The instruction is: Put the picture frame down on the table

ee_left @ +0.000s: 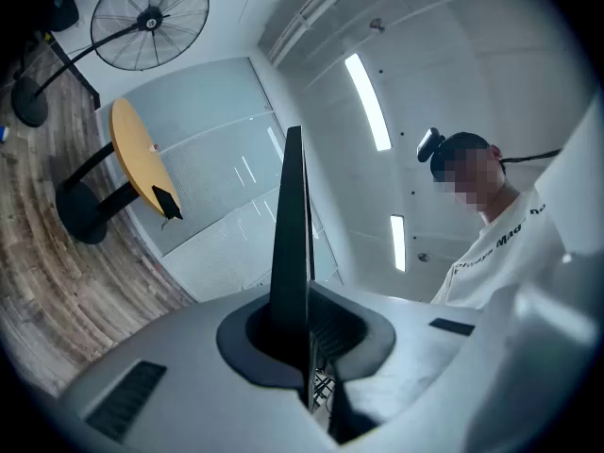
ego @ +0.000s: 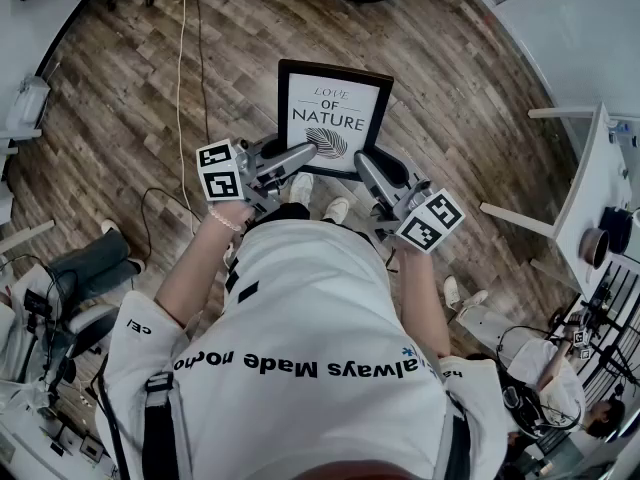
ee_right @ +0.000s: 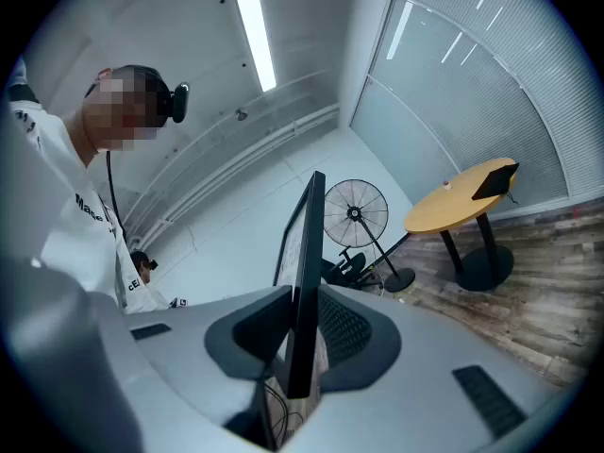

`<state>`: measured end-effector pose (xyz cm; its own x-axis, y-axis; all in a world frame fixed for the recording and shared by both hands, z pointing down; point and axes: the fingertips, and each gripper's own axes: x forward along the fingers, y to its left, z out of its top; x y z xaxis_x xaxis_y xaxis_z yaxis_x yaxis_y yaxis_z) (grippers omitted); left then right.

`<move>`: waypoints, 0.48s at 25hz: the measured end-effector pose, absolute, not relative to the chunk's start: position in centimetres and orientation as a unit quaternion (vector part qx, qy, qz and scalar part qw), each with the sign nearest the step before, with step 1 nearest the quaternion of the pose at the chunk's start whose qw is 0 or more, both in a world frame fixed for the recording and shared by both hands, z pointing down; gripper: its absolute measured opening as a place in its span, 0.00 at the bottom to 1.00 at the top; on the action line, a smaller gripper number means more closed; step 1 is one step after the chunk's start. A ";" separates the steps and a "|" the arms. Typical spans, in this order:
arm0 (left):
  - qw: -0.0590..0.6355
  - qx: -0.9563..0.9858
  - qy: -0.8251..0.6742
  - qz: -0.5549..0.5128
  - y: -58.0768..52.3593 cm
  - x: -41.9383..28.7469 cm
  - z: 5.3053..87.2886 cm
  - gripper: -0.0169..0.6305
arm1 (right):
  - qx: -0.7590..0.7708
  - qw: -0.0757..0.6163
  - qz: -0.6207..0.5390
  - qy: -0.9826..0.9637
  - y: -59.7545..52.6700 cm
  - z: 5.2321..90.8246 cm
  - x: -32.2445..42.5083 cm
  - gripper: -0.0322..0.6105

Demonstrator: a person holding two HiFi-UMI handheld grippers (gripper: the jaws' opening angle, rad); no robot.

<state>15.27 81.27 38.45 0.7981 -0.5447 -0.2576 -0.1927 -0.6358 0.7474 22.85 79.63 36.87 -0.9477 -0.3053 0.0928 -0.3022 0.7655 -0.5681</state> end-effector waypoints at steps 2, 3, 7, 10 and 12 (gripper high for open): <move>0.371 0.872 -0.212 -0.239 81.3 15.2 38.5 0.08 | -0.160 0.003 -0.300 0.940 79.6 36.8 22.8 0.21; 0.371 0.872 -0.212 -0.240 81.3 15.2 38.5 0.08 | -0.159 0.002 -0.299 0.941 79.6 36.8 22.7 0.21; 0.369 0.873 -0.213 -0.237 81.3 15.1 38.6 0.08 | -0.160 0.000 -0.298 0.941 79.6 37.0 22.7 0.21; 0.372 0.872 -0.216 -0.235 81.3 15.3 38.8 0.08 | -0.167 0.002 -0.299 0.940 79.5 37.2 22.8 0.21; 0.374 0.870 -0.217 -0.235 81.3 15.3 38.9 0.08 | -0.171 0.005 -0.298 0.939 79.4 37.3 22.8 0.21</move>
